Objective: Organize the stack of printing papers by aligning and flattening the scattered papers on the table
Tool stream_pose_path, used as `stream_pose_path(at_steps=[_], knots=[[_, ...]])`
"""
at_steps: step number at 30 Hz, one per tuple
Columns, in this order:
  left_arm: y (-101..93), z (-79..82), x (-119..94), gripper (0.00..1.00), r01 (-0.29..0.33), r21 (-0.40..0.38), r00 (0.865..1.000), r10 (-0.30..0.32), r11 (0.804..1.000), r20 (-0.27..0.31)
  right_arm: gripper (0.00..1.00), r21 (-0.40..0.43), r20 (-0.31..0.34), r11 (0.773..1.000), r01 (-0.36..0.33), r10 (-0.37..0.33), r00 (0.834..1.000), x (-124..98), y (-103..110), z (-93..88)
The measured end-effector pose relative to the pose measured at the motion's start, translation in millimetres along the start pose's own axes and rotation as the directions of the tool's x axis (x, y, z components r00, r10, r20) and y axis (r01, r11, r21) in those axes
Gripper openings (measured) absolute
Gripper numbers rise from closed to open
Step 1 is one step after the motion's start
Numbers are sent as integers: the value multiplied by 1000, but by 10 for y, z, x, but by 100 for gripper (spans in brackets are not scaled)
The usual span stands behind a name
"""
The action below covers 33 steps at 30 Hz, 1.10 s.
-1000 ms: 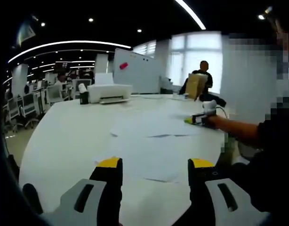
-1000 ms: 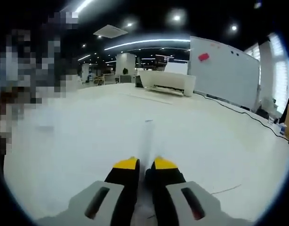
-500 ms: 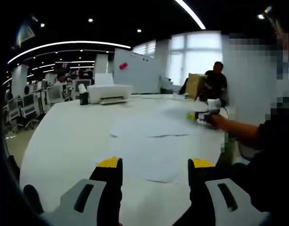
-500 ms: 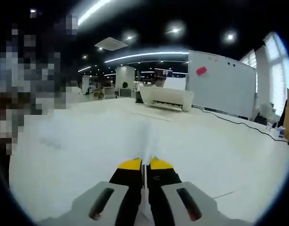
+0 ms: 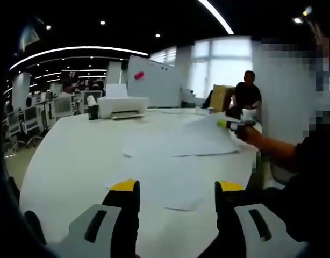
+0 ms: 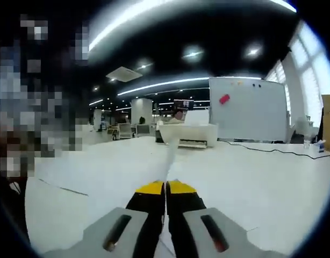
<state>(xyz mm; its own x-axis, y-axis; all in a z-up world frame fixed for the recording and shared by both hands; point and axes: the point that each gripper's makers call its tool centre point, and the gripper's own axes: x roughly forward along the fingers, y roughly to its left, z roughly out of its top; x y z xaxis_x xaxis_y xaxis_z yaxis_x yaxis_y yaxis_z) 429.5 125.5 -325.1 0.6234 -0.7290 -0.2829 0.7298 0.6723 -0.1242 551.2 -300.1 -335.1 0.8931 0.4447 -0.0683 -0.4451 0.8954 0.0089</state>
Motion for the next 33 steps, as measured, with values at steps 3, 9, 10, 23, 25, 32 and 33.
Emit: stream_pose_path(at_steps=[3,9,10,23,25,32,33], knots=[[-4,10,8,60,3,-1,1000,-3,1000,4,0,5,16,1000,-4,4,1000,-32,13,54],[-7,9,41,60,9,-5,1000,-9,1000,10,0,6,37,1000,-21,21,999,-69,67,132],[-7,7,47,59,10,-7,1000,-10,1000,10,0,3,37,1000,-22,22,999,-74,77,144],[-3,45,70,60,16,-13,999,-15,1000,34,0,-3,76,1000,-24,24,997,-154,154,358],[-11,68,72,60,18,-14,999,-18,1000,48,0,-9,81,1000,-27,28,996,-164,178,402],[35,219,10,54,-2,-14,990,4,1000,143,0,-19,111,999,-34,36,993,-211,277,549],[41,247,-2,54,-3,-16,988,5,1000,157,0,-21,113,999,-36,39,993,-217,297,563]])
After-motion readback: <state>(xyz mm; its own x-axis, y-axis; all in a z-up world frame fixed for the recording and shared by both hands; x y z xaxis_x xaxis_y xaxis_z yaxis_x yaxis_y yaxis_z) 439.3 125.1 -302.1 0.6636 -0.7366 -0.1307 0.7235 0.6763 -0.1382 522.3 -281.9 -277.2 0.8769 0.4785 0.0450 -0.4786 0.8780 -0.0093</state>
